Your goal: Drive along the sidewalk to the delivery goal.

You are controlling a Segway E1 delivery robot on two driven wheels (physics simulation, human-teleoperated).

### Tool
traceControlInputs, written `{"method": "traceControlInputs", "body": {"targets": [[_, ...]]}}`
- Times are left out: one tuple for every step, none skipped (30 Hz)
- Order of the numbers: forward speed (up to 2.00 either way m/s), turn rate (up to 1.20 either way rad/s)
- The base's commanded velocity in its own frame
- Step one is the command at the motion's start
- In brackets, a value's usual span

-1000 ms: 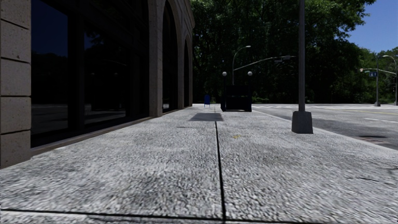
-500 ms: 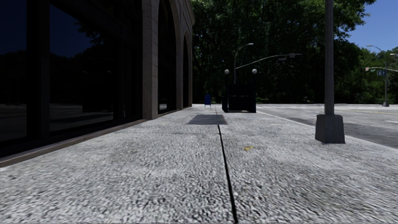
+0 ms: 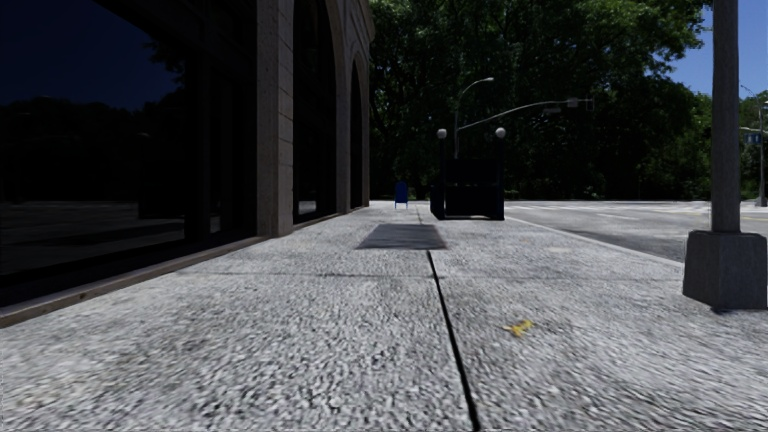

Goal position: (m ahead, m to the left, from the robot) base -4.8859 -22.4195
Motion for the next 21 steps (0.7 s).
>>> {"method": "traceControlInputs", "body": {"targets": [[2.00, 0.00], [2.00, 0.00], [2.00, 0.00], [2.00, 0.00], [2.00, 0.00], [2.00, 0.00], [2.00, 0.00], [2.00, 0.00], [2.00, 0.00], [2.00, 0.00], [2.00, 0.00], [2.00, 0.00], [2.00, 0.00], [2.00, 0.00], [2.00, 0.00], [2.00, 0.00], [2.00, 0.00], [2.00, 0.00], [2.00, 0.00], [2.00, 0.00], [2.00, 0.00]]}}
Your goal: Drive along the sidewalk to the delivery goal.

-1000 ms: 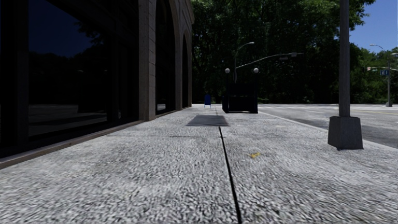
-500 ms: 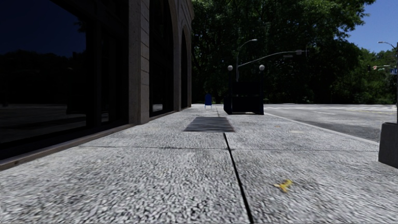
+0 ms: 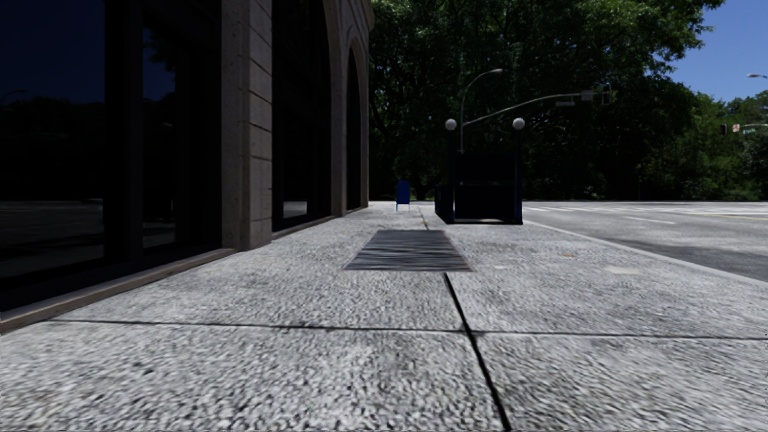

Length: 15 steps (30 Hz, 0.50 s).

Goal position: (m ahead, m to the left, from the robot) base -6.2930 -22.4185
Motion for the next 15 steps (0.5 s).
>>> {"method": "traceControlInputs", "body": {"targets": [[2.00, 0.00], [2.00, 0.00], [2.00, 0.00], [2.00, 0.00], [2.00, 0.00], [2.00, 0.00], [2.00, 0.00], [2.00, 0.00], [2.00, 0.00], [2.00, 0.00], [2.00, 0.00], [2.00, 0.00], [2.00, 0.00], [2.00, 0.00], [2.00, 0.00]]}}
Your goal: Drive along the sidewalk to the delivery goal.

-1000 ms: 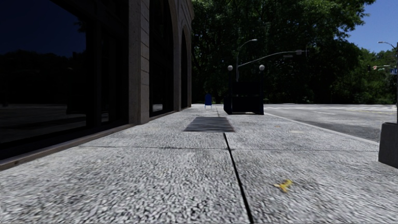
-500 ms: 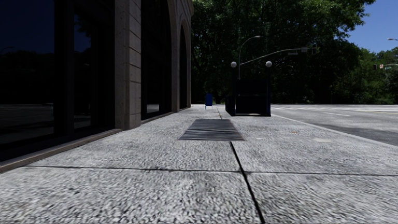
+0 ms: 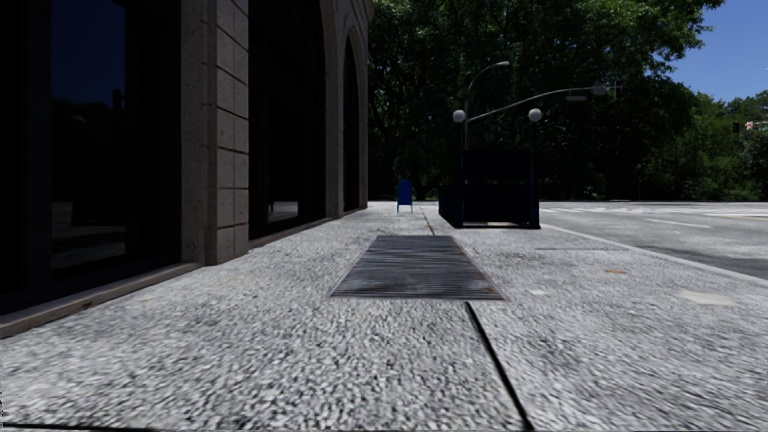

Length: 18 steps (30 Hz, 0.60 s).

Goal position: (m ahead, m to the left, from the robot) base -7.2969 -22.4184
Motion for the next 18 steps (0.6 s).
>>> {"method": "traceControlInputs", "body": {"targets": [[2.00, 0.00], [2.00, 0.00], [2.00, 0.00], [2.00, 0.00], [2.00, 0.00], [2.00, 0.00], [2.00, 0.00], [2.00, 0.00], [2.00, 0.00], [2.00, 0.00], [2.00, 0.00], [2.00, 0.00], [2.00, 0.00], [2.00, 0.00], [2.00, 0.00], [2.00, 0.00], [2.00, 0.00], [2.00, 0.00]]}}
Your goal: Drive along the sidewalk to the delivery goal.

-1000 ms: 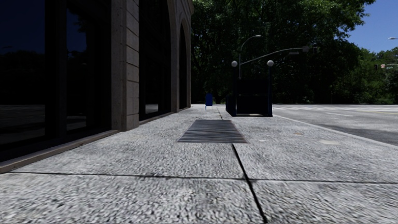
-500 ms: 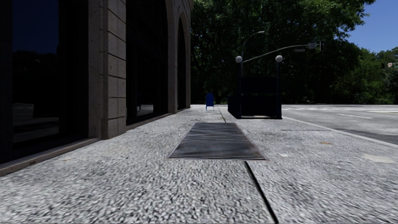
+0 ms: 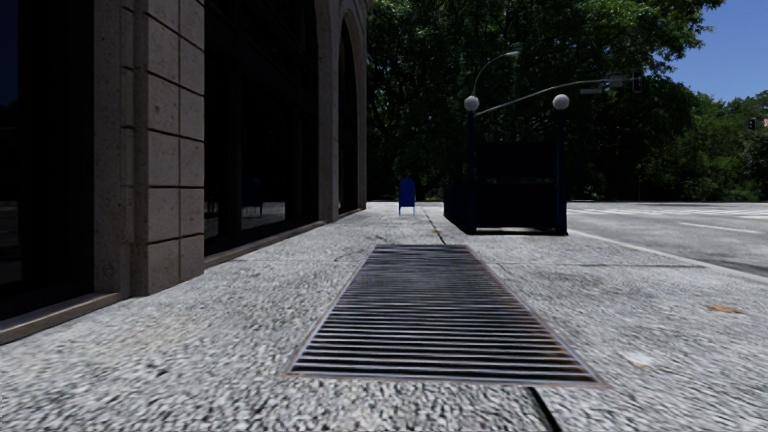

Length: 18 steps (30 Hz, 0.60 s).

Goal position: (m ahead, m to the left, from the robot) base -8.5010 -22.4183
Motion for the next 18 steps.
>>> {"method": "traceControlInputs", "body": {"targets": [[2.00, 0.00], [2.00, 0.00], [2.00, 0.00], [2.00, 0.00], [2.00, 0.00], [2.00, 0.00], [2.00, 0.00], [2.00, 0.00], [2.00, 0.00], [2.00, 0.00], [2.00, 0.00], [2.00, 0.00], [2.00, 0.00], [2.00, 0.00], [2.00, 0.00], [2.00, 0.00], [2.00, 0.00], [2.00, 0.00]]}}
